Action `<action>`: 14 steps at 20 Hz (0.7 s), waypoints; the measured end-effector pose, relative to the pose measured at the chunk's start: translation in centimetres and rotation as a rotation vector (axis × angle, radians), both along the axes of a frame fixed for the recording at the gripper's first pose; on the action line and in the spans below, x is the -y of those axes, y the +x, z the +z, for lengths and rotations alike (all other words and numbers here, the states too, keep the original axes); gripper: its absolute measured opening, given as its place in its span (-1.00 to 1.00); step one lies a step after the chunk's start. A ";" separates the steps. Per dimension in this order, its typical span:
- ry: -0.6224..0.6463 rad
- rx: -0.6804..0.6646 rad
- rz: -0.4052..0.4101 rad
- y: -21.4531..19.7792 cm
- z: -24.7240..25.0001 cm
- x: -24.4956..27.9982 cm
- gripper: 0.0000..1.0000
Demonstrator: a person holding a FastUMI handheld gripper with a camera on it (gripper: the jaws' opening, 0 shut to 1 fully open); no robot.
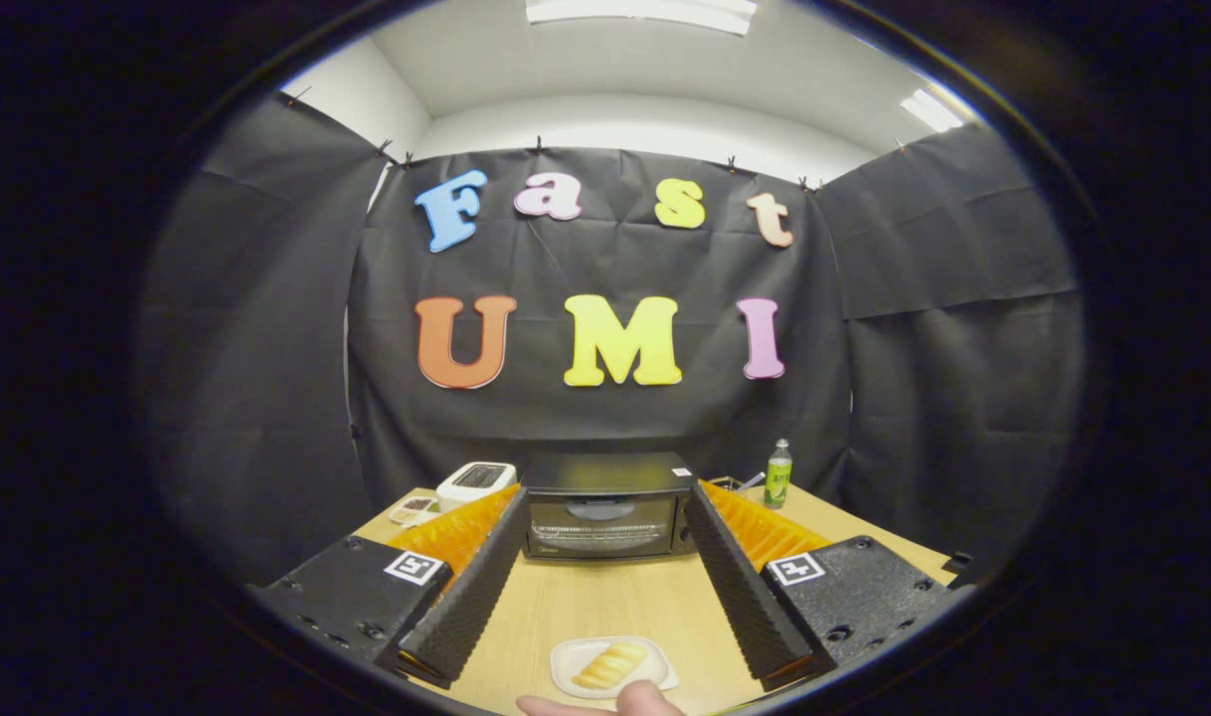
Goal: Open the toaster oven, put the food inside, and close the toaster oven door.
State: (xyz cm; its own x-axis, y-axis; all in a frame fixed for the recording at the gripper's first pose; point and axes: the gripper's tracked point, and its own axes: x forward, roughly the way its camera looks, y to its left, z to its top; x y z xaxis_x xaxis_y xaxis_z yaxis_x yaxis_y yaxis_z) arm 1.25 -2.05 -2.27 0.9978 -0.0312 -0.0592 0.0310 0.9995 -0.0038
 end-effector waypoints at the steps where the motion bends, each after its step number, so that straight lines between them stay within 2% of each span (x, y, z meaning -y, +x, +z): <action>1: 0.004 -0.010 0.011 0.1 -0.4 0.0 1.00; 5: -0.004 -0.060 0.060 0.9 -2.2 0.5 1.00; 9: -0.041 -0.023 0.103 1.9 -2.7 2.4 1.00; 11: -0.001 -0.028 0.139 3.1 -3.4 3.5 1.00; 14: 0.060 -0.035 0.126 6.8 -3.0 5.8 1.00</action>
State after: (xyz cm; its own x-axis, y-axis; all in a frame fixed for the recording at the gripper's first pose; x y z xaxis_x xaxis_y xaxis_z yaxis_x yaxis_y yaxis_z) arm 8.03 -7.83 -5.25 0.9909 0.0985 -0.0919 -0.0935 0.9940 0.0574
